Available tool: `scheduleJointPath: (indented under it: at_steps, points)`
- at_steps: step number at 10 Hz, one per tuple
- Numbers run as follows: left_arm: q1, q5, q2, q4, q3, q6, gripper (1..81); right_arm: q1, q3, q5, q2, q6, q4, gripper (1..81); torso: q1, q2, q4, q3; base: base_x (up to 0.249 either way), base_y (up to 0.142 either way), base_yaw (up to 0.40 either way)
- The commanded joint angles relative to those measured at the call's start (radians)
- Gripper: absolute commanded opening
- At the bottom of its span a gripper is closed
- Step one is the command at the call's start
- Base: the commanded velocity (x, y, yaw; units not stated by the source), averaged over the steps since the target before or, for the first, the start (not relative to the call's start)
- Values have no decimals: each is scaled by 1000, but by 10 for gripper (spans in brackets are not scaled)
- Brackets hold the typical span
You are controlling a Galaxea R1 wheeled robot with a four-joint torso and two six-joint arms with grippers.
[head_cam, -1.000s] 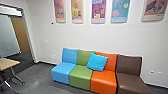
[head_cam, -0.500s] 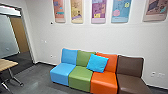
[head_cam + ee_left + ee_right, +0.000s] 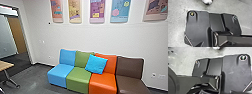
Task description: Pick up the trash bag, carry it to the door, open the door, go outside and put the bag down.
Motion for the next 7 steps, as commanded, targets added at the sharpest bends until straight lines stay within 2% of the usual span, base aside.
scheduleJointPath:
  at_steps: [1, 4, 7]
  points:
    - [-62, 46, -3, 0, 6, 5, 811, 49, 12, -43, -12, 2, -1, 811, 1, 0, 0, 0, 110, -83, 0]
    - [-62, 46, -5, -2, 6, 5, 811, 49, 12, -43, -12, 2, 0, 811, 1, 0, 0, 0, 110, -76, 0]
    - [-62, 46, -5, -3, 6, 2, 811, 44, 17, -43, -11, 2, -3, 811, 1, 0, 0, 0, 59, 0, 0]
